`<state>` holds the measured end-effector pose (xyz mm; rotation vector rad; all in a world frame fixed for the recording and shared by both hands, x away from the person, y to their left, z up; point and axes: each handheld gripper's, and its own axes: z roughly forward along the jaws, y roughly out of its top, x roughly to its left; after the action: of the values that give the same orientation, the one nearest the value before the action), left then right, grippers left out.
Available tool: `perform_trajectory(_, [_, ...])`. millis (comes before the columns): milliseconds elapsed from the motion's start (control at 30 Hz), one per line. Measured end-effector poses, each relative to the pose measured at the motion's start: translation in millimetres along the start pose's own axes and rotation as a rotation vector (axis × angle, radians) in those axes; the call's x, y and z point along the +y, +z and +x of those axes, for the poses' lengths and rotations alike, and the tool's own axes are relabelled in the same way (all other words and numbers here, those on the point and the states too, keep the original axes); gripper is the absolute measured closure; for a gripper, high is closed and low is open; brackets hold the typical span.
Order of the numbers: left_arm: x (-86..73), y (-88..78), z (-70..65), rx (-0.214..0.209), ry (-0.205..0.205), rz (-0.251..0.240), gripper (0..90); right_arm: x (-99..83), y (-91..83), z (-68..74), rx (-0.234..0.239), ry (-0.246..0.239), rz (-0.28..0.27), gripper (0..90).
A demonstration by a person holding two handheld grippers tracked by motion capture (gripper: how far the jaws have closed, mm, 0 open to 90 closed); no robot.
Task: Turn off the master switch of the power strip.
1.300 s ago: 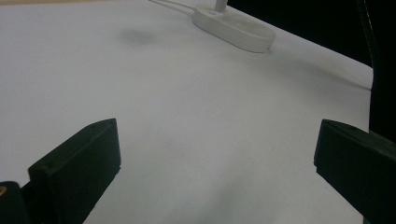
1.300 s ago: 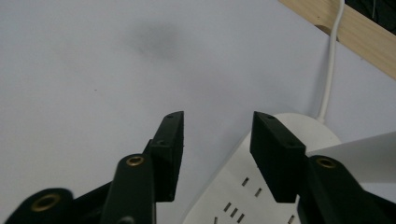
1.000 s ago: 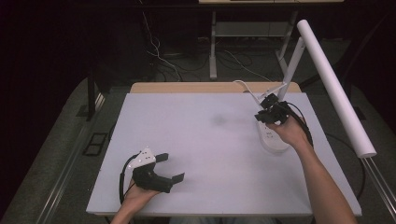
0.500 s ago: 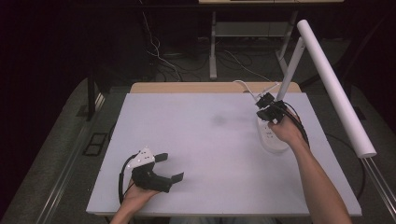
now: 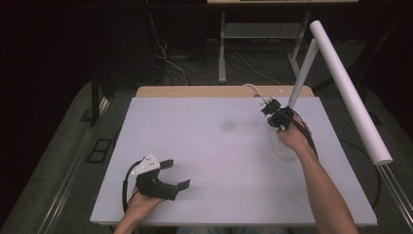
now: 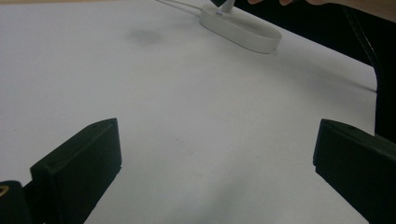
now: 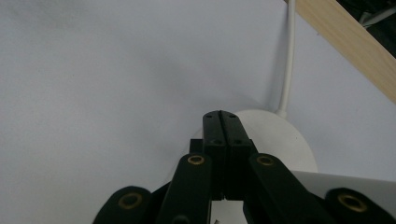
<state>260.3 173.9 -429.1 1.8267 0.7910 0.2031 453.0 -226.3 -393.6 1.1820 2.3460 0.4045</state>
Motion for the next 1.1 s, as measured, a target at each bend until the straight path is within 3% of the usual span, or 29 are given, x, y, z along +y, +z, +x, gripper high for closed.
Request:
perform_trajectory(733, [-0.2, 0.5, 0.7, -0.004, 0.007, 0.006, 0.3, -0.2, 11.9, 5.3, -0.083, -0.024, 0.055, 89.5])
perform_trajectory(1100, [-0.4, 1.8, -0.1, -0.004, 0.007, 0.01, 0.2, -4.2, 10.6, -0.6, -0.058, 0.011, 0.063, 89.6])
